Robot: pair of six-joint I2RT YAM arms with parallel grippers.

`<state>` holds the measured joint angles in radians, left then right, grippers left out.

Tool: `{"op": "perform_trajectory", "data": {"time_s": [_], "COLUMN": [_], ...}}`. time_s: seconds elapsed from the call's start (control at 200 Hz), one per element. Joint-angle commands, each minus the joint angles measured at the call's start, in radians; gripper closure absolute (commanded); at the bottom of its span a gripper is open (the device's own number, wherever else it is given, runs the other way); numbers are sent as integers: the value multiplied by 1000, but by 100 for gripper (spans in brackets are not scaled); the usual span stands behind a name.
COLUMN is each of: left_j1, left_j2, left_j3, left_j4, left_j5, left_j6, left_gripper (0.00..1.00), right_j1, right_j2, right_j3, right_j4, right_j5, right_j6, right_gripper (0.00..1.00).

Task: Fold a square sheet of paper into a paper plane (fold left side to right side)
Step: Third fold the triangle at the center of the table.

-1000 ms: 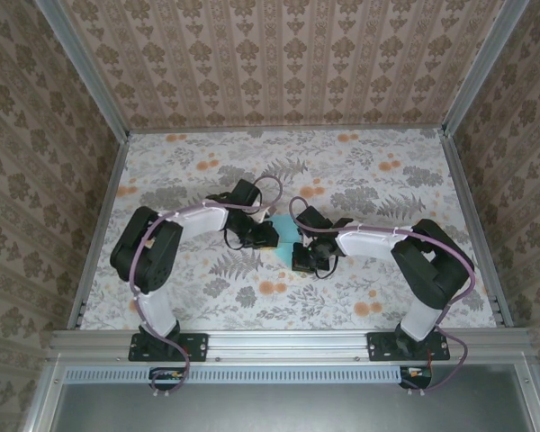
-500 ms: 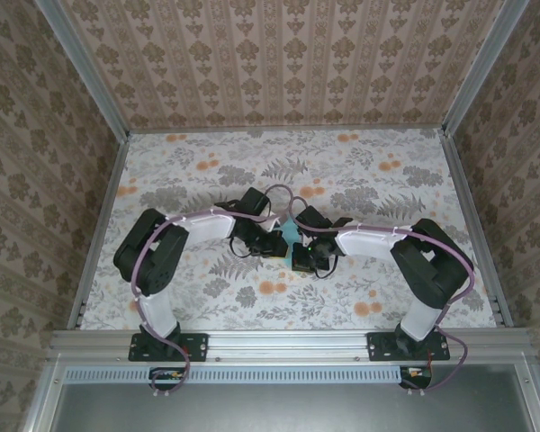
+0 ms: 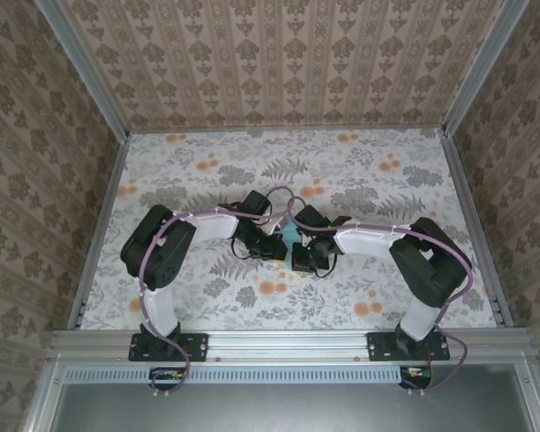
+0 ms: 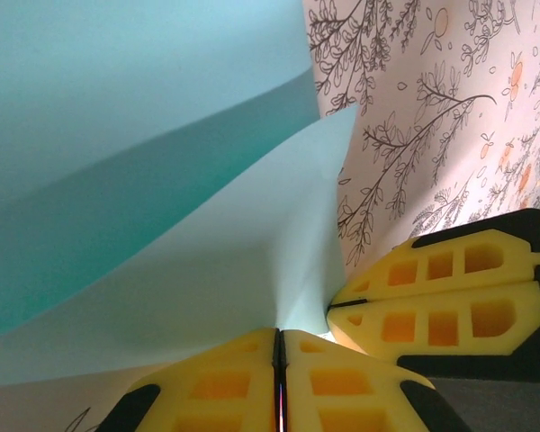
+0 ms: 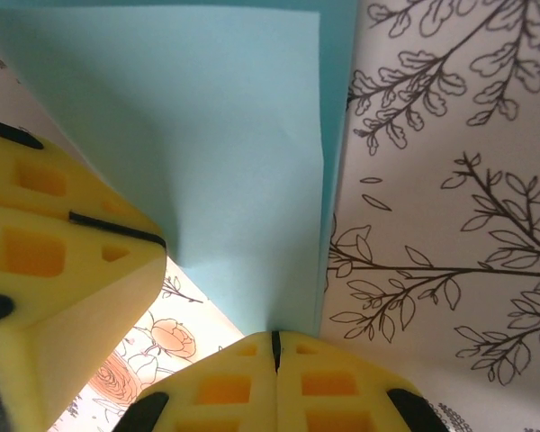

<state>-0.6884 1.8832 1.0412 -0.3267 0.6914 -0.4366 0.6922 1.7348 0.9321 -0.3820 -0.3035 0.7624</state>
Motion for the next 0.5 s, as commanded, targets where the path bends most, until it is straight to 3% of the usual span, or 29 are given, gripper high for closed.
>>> {"op": "perform_trajectory", "data": {"time_s": [0.0,0.495], "left_j1": [-3,-3], "left_j2": [24,50], "left_j3": [25,42], "left_j4": [-21,-42], "left_j5": [-19,-101], "left_j6": [34,39], "left_gripper": [90,90], "right_j1": [12,20], "right_j2": [74,82], "right_j3": [-34,-26], "right_j4": [-126,-149], "right_j5": [59,70], "right_j6": [-14,-27], "right_gripper": [100,100]}}
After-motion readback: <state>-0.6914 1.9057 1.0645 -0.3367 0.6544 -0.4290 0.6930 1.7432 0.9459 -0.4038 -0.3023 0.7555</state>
